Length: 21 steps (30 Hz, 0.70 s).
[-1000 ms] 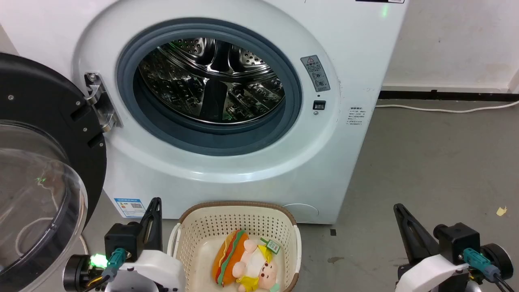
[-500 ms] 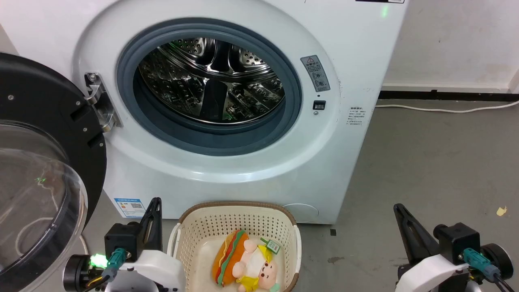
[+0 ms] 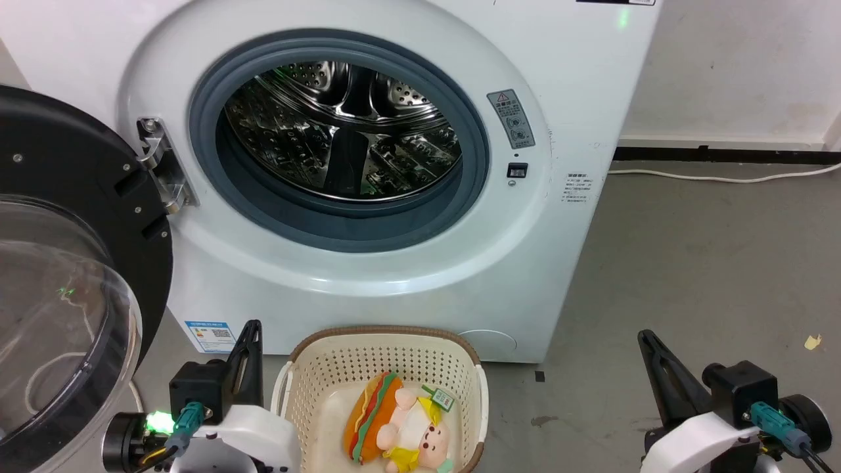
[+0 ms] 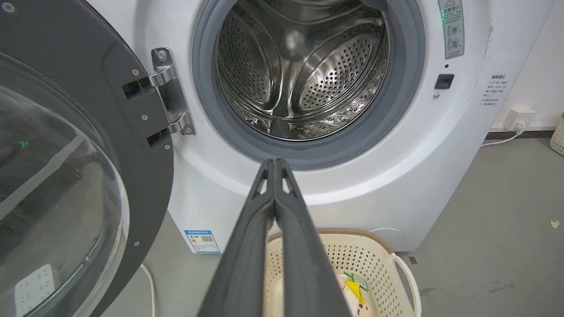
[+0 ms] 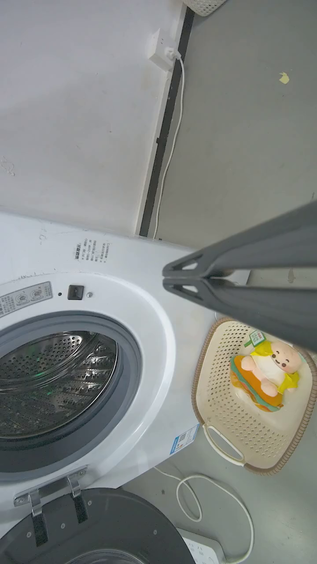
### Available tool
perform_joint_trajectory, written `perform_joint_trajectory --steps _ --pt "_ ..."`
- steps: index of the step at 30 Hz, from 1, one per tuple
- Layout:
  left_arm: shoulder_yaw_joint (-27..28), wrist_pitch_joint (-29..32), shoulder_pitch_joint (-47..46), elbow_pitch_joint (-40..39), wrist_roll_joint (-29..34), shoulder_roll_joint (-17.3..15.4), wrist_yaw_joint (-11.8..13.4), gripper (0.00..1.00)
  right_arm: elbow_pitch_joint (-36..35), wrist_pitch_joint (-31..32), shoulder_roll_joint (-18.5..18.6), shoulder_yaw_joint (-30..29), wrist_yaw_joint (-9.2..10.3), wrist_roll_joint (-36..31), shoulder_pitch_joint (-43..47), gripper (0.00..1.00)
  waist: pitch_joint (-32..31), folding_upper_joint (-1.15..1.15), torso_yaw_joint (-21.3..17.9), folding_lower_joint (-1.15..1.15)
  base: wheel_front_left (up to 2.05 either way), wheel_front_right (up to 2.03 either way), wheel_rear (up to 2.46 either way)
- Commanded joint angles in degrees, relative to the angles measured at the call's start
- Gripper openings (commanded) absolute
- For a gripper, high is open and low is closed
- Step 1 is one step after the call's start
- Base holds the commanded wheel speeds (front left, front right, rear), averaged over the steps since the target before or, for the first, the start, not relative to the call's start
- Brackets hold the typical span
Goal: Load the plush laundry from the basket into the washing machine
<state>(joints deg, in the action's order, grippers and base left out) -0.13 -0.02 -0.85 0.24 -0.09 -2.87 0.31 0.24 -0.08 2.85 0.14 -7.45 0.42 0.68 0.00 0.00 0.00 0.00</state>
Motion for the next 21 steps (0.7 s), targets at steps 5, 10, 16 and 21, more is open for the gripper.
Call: perform_joint_trajectory --steps 5,10,16,21 --pt "0.13 0.02 0.85 -0.24 0.09 0.0 -0.31 0.0 -0.24 0.08 0.03 -0.14 -0.03 -0.42 -0.68 0.0 0.0 0.0 0.0 0.0 0.0 0.0 0.0" --pt "-0.04 -0.03 -0.02 0.01 -0.02 0.0 0.02 1.0 0.04 -0.03 0.0 0.03 0.0 0.07 0.02 1.0 0.0 0.0 0.0 0.0 0.0 0.0 0.0" --pt "-0.45 -0.58 -0.04 -0.09 -0.16 0.0 0.09 1.0 -0.08 -0.58 0.0 -0.37 0.0 0.72 0.23 1.0 0.05 0.0 -0.04 0.0 0.0 0.0 0.0" --pt "-0.87 -1.18 -0.05 -0.31 -0.22 -0.03 -0.02 1.0 -0.12 -1.18 0.0 -0.8 0.0 0.91 0.4 1.0 0.26 0.0 -0.22 0.0 0.0 0.0 0.0"
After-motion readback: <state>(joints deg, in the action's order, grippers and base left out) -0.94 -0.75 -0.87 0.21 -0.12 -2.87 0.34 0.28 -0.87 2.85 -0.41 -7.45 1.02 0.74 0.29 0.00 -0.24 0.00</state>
